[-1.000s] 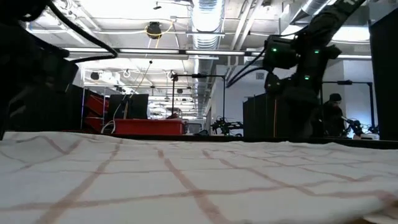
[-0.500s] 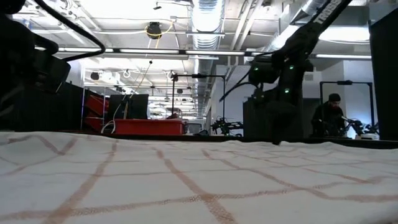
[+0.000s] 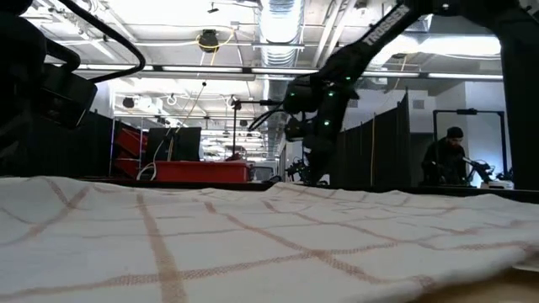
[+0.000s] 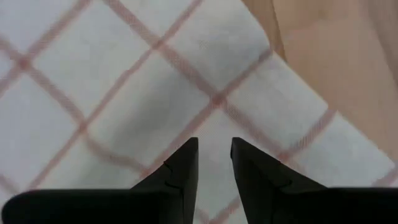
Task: Roll towel
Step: Roll the towel
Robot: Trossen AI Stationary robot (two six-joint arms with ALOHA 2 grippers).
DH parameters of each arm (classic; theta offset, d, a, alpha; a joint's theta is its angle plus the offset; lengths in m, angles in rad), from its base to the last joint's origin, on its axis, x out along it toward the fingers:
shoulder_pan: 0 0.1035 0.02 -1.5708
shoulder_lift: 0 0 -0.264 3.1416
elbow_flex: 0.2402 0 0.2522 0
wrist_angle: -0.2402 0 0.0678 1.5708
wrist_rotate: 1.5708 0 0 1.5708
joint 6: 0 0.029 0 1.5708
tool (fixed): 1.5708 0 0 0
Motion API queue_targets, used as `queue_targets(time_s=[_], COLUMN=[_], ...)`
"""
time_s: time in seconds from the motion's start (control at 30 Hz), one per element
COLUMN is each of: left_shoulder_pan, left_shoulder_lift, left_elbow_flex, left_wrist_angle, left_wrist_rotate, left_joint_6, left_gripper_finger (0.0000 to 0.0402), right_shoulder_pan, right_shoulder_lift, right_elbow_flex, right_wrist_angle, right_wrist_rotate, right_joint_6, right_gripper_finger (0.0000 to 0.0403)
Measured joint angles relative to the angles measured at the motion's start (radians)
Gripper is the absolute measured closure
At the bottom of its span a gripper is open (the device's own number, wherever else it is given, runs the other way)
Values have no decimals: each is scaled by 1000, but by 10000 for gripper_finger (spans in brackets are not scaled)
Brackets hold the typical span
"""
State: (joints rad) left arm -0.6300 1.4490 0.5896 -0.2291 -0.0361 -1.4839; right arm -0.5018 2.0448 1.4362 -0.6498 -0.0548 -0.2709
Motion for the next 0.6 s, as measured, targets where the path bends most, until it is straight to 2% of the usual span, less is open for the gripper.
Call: queue_targets(time_s=[0.13, 0.3, 0.43, 0.6], left_shoulder_pan=[0, 0, 1, 1], left_shoulder_lift=[-1, -37, -71, -89], left_elbow_flex=[0, 0, 2, 2], left_wrist_angle=[3, 0, -4, 6], left_wrist_rotate=[-2, -5, -7, -6], left_joint_6=[33, 65, 77, 92], left_gripper_finger=[325, 325, 325, 325], right_shoulder_pan=[16, 71, 141, 239], right_shoulder_lift=[5, -132, -299, -497], right_elbow_flex=[98, 50, -105, -394], right_wrist_angle=[-115, -254, -280, -206], right_wrist_rotate=[0, -5, -14, -19], right_joint_6=[-1, 36, 124, 291], right_gripper_finger=[317, 317, 317, 317])
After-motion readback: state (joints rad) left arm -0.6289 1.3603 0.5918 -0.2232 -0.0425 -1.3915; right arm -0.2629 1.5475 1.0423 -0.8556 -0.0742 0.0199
